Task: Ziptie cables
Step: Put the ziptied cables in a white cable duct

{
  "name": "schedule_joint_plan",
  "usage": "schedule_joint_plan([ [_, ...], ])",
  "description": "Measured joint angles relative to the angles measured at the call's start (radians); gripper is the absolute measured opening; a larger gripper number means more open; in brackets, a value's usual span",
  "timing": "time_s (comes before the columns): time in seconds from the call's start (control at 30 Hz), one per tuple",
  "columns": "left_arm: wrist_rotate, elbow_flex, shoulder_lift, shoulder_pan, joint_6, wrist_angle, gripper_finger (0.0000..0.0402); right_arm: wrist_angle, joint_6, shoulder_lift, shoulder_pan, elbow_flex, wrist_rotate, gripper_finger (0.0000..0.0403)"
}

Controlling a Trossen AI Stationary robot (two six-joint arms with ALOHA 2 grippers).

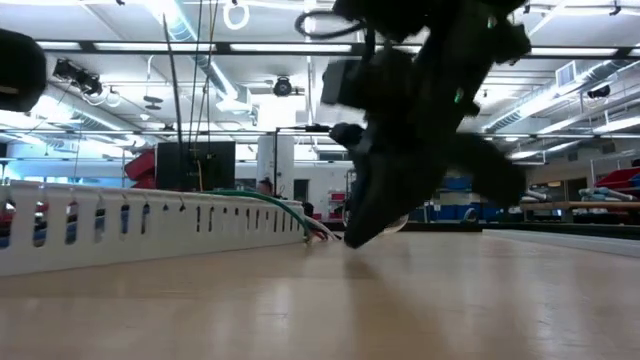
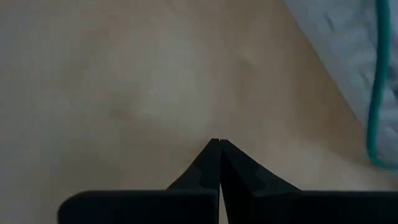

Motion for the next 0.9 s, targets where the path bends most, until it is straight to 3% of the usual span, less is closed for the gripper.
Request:
schedule_joint_plan([
  [0.13, 0.006, 0.000, 0.000, -0.006, 0.009, -0.009, 0.0000, 0.037, -0.064, 0.035, 0.029, 0.000, 0.180, 0.0021],
  [0.4, 0.019, 0.000, 0.000, -0.005, 0.007, 0.004, 0.0000, 0.217, -0.142, 0.028, 0.002, 0.004, 0.167, 0.0134],
  [0.57, 0.022, 0.000, 0.000, -0.005, -0.001, 0.021, 0.0000, 0.224, -0.124, 0.033, -0.048, 0.002, 0.193, 0.0188],
  [0.73, 0.023, 0.000, 0.000, -0.005, -0.008, 0.021, 0.0000, 0.236, -0.122, 0.033, -0.086, 0.002, 0.182, 0.0186],
  [0.9, 0.023, 0.000, 0.000, -0.005, -0.013, 0.021, 0.0000, 0.233, -0.064, 0.033, -0.106, 0.002, 0.098, 0.0161],
])
